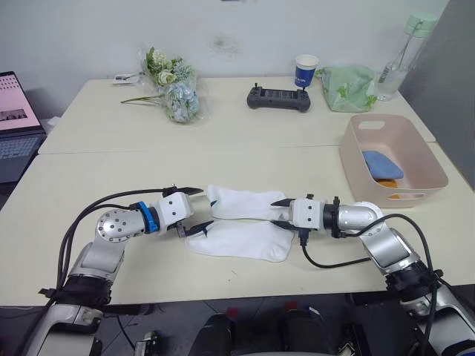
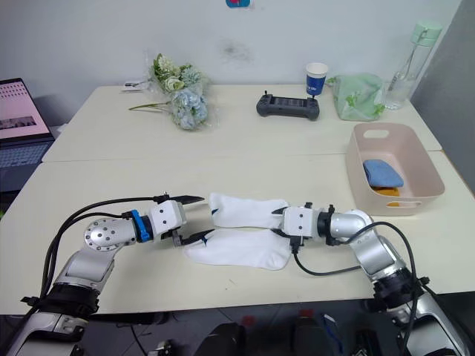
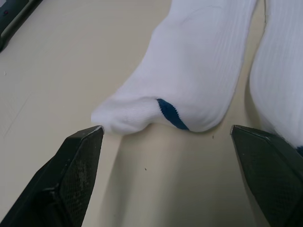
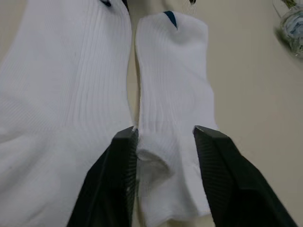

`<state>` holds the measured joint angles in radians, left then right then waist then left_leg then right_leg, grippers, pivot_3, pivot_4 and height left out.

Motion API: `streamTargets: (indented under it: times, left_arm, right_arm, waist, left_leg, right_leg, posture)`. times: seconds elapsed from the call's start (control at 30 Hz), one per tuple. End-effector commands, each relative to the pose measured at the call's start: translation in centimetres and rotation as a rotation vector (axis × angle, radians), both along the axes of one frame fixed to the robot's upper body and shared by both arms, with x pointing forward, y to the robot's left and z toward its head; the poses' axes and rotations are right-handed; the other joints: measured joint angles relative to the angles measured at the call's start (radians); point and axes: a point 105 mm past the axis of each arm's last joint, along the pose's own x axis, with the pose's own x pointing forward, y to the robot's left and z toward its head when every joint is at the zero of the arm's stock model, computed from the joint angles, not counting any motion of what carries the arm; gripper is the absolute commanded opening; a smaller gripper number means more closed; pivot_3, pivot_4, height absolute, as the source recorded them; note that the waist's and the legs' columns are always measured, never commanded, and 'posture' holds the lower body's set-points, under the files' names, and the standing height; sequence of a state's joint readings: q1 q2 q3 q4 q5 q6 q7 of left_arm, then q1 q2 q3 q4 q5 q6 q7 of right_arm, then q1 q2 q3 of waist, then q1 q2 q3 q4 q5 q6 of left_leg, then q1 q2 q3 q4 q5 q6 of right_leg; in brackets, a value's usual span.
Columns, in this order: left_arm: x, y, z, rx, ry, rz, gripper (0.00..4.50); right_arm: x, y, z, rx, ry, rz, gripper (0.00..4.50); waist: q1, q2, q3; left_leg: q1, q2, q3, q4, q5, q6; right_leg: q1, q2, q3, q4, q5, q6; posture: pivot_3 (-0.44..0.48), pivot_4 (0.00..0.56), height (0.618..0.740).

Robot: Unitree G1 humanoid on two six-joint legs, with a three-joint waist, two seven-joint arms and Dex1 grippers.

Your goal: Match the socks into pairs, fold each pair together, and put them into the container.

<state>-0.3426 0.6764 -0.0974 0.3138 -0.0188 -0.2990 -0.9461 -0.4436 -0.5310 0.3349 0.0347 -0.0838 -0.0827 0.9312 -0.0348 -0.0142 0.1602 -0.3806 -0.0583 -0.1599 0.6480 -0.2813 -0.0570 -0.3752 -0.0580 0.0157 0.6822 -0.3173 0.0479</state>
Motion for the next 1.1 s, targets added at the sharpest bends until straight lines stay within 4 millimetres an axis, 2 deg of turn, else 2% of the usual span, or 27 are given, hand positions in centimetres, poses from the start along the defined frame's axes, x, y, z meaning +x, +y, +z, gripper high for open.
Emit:
streamTargets:
  times: [0.03, 0.1, 0.27, 0.4, 0.53, 0.6, 0.73, 0.83, 0.93, 1.03, 1.1]
  left_arm:
    - [0.2, -0.1, 0.5, 0.001, -0.026, -0.009, 4.50]
    - [0.3, 0.0, 0.8, -0.008, -0.029, -0.012, 4.50]
    - [0.6, -0.2, 1.8, -0.123, 0.009, 0.010, 4.50]
    - [0.3, -2.6, 3.0, -0.226, 0.053, -0.021, 4.50]
    - [-0.2, -4.5, 3.1, -0.296, 0.120, -0.037, 4.50]
    - [0.4, -4.9, 2.4, -0.268, 0.112, -0.002, 4.50]
    - [1.4, -4.5, 0.8, -0.165, 0.082, 0.068, 4.50]
    - [2.0, -3.4, -0.5, -0.083, 0.070, 0.122, 4.50]
    - [2.5, -2.3, -0.4, -0.055, 0.032, 0.162, 4.50]
    - [3.1, -0.8, 0.3, -0.042, -0.026, 0.209, 3.91]
    - [3.4, 0.1, 0.3, -0.015, -0.049, 0.229, 3.31]
  right_arm:
    - [0.6, -0.1, 1.9, 0.061, -0.030, -0.015, 0.78]
    - [0.8, -0.2, 2.3, 0.107, 0.001, -0.034, 0.05]
    - [1.3, 0.5, 3.6, 0.270, 0.120, -0.096, 0.02]
    - [2.0, 0.7, 4.1, 0.336, 0.174, -0.143, 0.02]
    - [2.3, 0.8, 4.6, 0.380, 0.207, -0.166, 0.02]
    - [2.2, 0.9, 5.1, 0.410, 0.221, -0.169, 0.02]
    - [1.9, 1.1, 5.6, 0.450, 0.247, -0.163, 0.02]
    - [1.7, 0.9, 5.8, 0.476, 0.264, -0.166, 0.02]
    - [1.5, 0.7, 5.5, 0.467, 0.268, -0.172, 0.02]
    - [1.3, 0.5, 5.1, 0.452, 0.265, -0.177, 0.00]
    - [1.3, 0.5, 5.1, 0.455, 0.262, -0.181, 0.00]
  waist:
    - [0.000, 0.000, 0.000]
    - [0.000, 0.000, 0.000]
    - [-0.001, 0.000, 0.000]
    - [-0.003, 0.000, 0.000]
    - [-0.004, 0.000, 0.000]
    - [-0.006, 0.000, 0.000]
    - [-0.006, 0.000, 0.000]
    - [-0.007, 0.000, 0.000]
    - [-0.006, 0.000, 0.000]
    - [-0.007, 0.001, 0.000]
    - [-0.011, 0.001, 0.000]
  left_leg:
    - [0.000, 0.000, 0.000, 0.000, 0.000, 0.000]
    - [0.000, 0.000, 0.000, 0.000, 0.000, 0.000]
    - [0.000, 0.000, -0.001, 0.000, 0.000, 0.000]
    - [-0.001, 0.000, -0.001, 0.000, 0.000, 0.000]
    - [-0.001, 0.000, -0.001, 0.001, 0.000, 0.000]
    - [-0.001, 0.000, -0.001, 0.001, 0.000, 0.000]
    - [0.000, 0.000, -0.001, 0.000, 0.000, 0.000]
    - [0.000, 0.000, -0.001, 0.000, 0.000, 0.000]
    - [0.000, 0.000, -0.001, 0.000, 0.000, 0.000]
    - [0.000, 0.000, -0.001, 0.000, 0.000, 0.000]
    - [0.000, 0.000, -0.001, 0.000, 0.000, 0.000]
  right_leg:
    - [0.000, 0.000, 0.000, 0.000, 0.000, 0.000]
    - [0.000, 0.000, 0.000, 0.000, 0.000, 0.000]
    - [0.000, 0.000, 0.000, 0.000, 0.000, 0.000]
    - [-0.001, 0.000, 0.000, 0.000, 0.000, 0.000]
    - [0.000, 0.000, 0.000, 0.000, 0.000, 0.000]
    - [0.000, 0.000, 0.000, 0.000, 0.000, 0.000]
    - [0.000, 0.000, 0.000, 0.000, 0.000, 0.000]
    - [-0.001, 0.000, 0.000, 0.001, 0.000, 0.000]
    - [-0.001, 0.000, 0.000, 0.001, 0.000, 0.000]
    - [0.000, 0.000, 0.000, 0.001, 0.000, 0.000]
    - [-0.001, 0.000, 0.000, 0.001, 0.000, 0.000]
  posture:
    - [0.000, 0.150, 0.740]
    - [0.000, 0.150, 0.740]
    - [0.000, 0.150, 0.740]
    - [0.000, 0.150, 0.740]
    - [0.000, 0.150, 0.740]
    - [0.000, 0.150, 0.740]
    - [0.000, 0.150, 0.740]
    - [0.000, 0.150, 0.740]
    - [0.000, 0.150, 0.740]
    - [0.000, 0.150, 0.740]
    - [0.000, 0.150, 0.740]
